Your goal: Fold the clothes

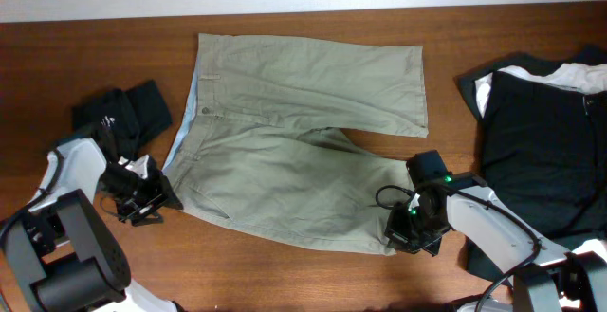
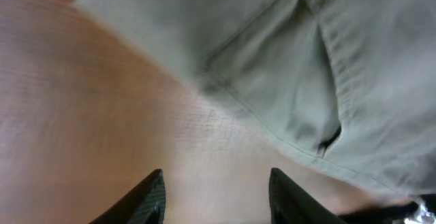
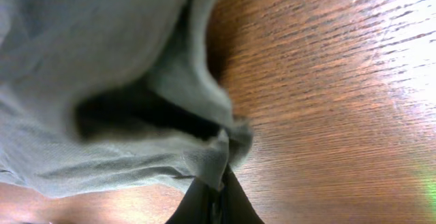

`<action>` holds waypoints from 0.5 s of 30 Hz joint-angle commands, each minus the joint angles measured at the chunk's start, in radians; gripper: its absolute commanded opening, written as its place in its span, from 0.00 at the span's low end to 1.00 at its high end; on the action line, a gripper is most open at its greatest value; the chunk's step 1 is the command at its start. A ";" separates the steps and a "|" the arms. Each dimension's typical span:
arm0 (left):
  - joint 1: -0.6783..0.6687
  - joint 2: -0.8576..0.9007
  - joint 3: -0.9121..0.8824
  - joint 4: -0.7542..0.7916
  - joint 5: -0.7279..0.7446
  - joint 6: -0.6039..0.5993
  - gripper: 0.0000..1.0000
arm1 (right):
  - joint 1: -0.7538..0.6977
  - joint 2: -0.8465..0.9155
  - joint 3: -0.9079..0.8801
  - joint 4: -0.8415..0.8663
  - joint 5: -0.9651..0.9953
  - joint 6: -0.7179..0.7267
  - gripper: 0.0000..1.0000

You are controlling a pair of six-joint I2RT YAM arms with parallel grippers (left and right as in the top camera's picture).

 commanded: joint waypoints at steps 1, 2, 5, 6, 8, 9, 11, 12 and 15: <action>0.004 -0.005 -0.069 0.103 0.042 -0.078 0.53 | -0.006 0.001 0.018 0.005 0.019 -0.029 0.04; 0.004 -0.005 -0.083 0.150 0.031 -0.125 0.54 | -0.006 0.001 0.018 0.009 0.019 -0.033 0.04; 0.004 -0.005 -0.098 0.264 -0.010 -0.291 0.53 | -0.006 0.001 0.018 0.010 0.019 -0.063 0.04; 0.004 -0.005 -0.103 0.299 -0.010 -0.335 0.46 | -0.006 0.001 0.018 0.008 0.019 -0.066 0.04; 0.004 -0.005 -0.104 0.358 -0.010 -0.335 0.35 | -0.006 0.001 0.018 0.009 0.019 -0.073 0.04; 0.004 -0.005 -0.104 0.368 -0.010 -0.335 0.24 | -0.006 0.001 0.018 0.008 0.019 -0.079 0.04; 0.004 -0.005 -0.104 0.343 -0.006 -0.333 0.04 | -0.006 0.001 0.018 0.007 0.019 -0.089 0.04; 0.005 -0.005 -0.104 0.328 -0.007 -0.322 0.01 | -0.006 0.001 0.018 0.007 0.020 -0.093 0.04; 0.005 -0.040 -0.060 0.277 -0.029 -0.204 0.00 | -0.007 -0.014 0.061 -0.058 0.076 -0.093 0.04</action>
